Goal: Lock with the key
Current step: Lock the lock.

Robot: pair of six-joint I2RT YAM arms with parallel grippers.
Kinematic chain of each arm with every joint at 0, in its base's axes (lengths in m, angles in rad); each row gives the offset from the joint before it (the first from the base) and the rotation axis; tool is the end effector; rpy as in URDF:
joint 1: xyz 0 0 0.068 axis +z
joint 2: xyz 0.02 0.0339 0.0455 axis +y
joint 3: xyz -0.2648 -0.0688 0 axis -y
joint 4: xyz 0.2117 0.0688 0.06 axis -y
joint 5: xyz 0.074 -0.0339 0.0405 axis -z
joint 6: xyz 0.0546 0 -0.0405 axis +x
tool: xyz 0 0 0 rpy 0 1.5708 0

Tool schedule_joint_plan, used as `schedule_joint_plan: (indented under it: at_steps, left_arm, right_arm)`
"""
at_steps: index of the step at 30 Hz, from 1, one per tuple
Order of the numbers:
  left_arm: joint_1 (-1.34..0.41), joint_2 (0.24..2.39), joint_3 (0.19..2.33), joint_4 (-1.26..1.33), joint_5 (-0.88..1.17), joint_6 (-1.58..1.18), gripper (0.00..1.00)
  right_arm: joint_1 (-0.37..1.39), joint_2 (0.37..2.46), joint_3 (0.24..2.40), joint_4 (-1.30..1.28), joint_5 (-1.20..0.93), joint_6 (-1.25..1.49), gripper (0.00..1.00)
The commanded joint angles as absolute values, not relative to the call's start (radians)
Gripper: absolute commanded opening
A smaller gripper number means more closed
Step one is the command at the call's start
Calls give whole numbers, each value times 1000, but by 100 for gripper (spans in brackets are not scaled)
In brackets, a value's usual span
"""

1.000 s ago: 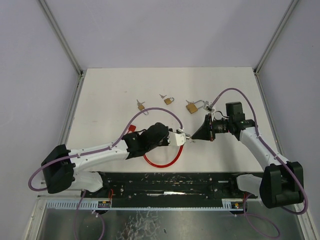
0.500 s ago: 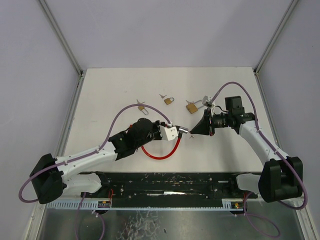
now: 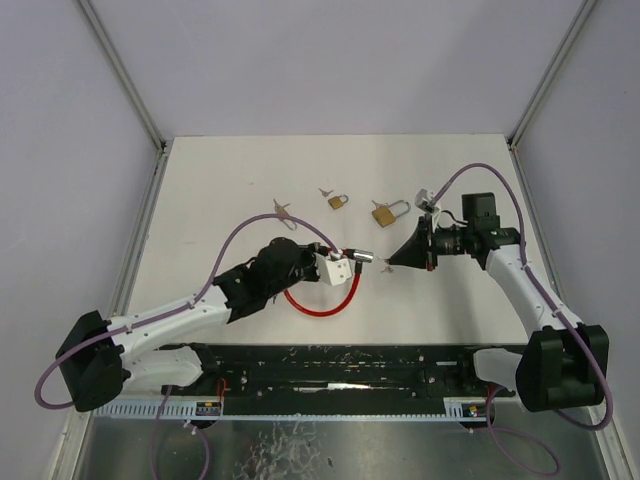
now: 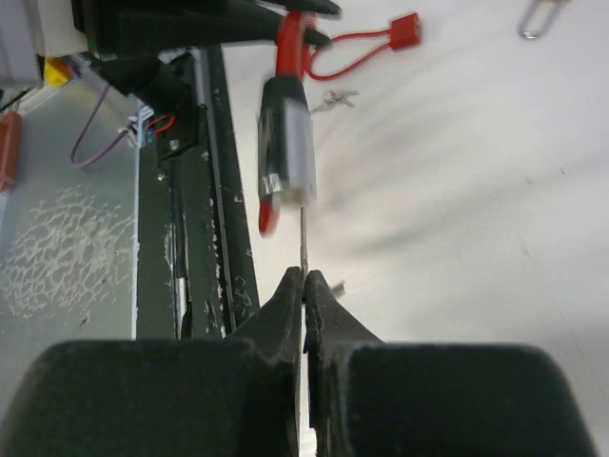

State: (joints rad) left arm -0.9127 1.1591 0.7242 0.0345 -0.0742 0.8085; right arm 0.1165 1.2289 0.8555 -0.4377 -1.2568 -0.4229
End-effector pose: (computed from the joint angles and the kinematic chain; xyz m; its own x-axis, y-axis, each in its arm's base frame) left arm 0.1559 -0.1950 0.2713 0.3758 0.6932 -0.6151 0.6884 0.2355 0.6860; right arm 0.2053 0.0763 0.2757 -0.3749 -0.1715 -0.9110 -0.9216 0.1757 0.3462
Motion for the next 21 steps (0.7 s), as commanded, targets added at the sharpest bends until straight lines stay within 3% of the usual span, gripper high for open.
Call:
schedule_joint_plan:
  at_steps: [1,3,6,10,21]
  left_arm:
    - [-909,1094,675,7,-208,923,0]
    - [-1014,1132,654,5,-210,973,0]
    - [-1154,1279,671,-25,-380,1022,0]
    - [-1143,1362,746,-65,-426,958,0]
    - [-1092,1211,720,-1,-397,891,0]
  right_arm:
    - [24,1169,869,-513,-1172,-422,0]
    - [22,1163,856,-501,-1181,-414,0]
    - [21,1172,853,-529,-1201,-452,0]
    - [21,1164,855,-524,-1203,-453,0]
    - [21,1145,834,-475,-1170,-417,0]
